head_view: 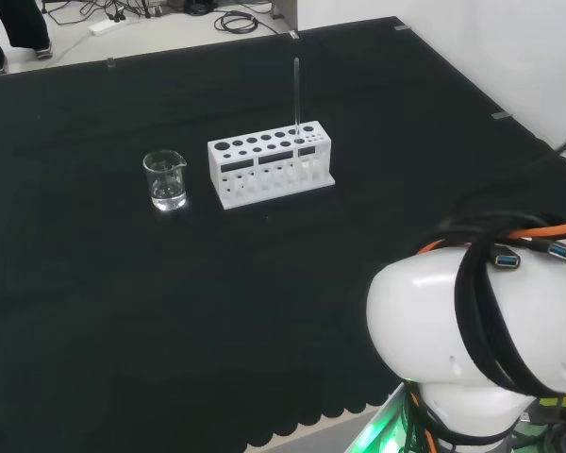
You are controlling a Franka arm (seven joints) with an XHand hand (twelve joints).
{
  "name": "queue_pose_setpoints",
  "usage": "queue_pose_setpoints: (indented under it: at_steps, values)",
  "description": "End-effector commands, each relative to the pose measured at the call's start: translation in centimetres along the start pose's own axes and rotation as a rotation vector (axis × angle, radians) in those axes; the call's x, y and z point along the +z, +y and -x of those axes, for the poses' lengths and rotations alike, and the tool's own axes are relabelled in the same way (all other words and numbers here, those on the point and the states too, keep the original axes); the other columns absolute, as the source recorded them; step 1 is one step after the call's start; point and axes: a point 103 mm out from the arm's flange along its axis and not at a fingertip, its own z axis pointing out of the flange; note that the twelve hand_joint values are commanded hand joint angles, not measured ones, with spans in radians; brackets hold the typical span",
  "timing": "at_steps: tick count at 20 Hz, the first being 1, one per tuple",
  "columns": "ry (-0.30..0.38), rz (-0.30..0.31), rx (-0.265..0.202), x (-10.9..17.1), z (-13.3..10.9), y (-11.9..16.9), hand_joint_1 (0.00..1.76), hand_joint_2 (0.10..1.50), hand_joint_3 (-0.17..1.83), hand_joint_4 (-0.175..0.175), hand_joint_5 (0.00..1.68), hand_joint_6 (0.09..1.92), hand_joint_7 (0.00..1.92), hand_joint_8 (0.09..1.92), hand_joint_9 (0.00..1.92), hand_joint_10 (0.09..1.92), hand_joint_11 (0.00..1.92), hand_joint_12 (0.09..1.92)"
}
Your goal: Take the glass rod from the white test tube rack.
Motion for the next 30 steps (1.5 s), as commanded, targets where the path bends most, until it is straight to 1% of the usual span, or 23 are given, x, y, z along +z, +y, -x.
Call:
queue_pose_setpoints:
  at_steps: [1, 6, 7, 10, 13, 17, 19, 24, 27, 30]
  values:
    - [0.007, -0.005, -0.059, -1.2, -1.2, 2.8, 0.60, 0.90, 0.50, -0.171, 0.19, 0.09, 0.00, 0.75, 0.14, 0.86, 0.10, 1.38]
    - [0.012, 0.004, -0.084, -1.4, -2.2, 4.9, 0.60, 0.89, 0.51, -0.170, 0.19, 0.09, 0.01, 0.83, 0.19, 0.86, 0.15, 1.38]
    - [0.008, 0.000, -0.075, -1.4, -2.3, 5.4, 0.60, 0.89, 0.51, -0.169, 0.19, 0.09, 0.02, 0.83, 0.20, 0.86, 0.17, 1.38]
    - [0.007, 0.002, -0.072, -1.5, -2.8, 6.8, 0.61, 0.89, 0.51, -0.168, 0.20, 0.09, 0.05, 0.85, 0.22, 0.87, 0.20, 1.38]
    - [0.019, -0.003, -0.094, -1.4, -3.3, 8.5, 0.61, 0.89, 0.51, -0.167, 0.20, 0.09, 0.07, 0.86, 0.26, 0.86, 0.23, 1.37]
    - [0.011, -0.024, -0.126, -0.4, -3.8, 10.8, 0.61, 0.88, 0.52, -0.169, 0.22, 0.09, 0.10, 0.88, 0.31, 0.86, 0.27, 1.36]
    - [0.031, -0.029, -0.141, 0.9, -3.1, 12.2, 0.61, 0.88, 0.52, -0.170, 0.22, 0.09, 0.12, 0.88, 0.34, 0.85, 0.29, 1.35]
    - [0.011, -0.042, -0.148, 1.2, -4.0, 13.7, 0.62, 0.88, 0.52, -0.172, 0.23, 0.09, 0.14, 0.88, 0.38, 0.85, 0.32, 1.34]
    - [0.014, -0.056, -0.153, 1.7, -4.2, 15.1, 0.62, 0.88, 0.52, -0.172, 0.23, 0.09, 0.14, 0.88, 0.38, 0.85, 0.32, 1.34]
    - [0.032, -0.071, -0.153, 2.4, -4.3, 17.0, 0.62, 0.88, 0.52, -0.172, 0.24, 0.09, 0.15, 0.89, 0.39, 0.85, 0.33, 1.34]
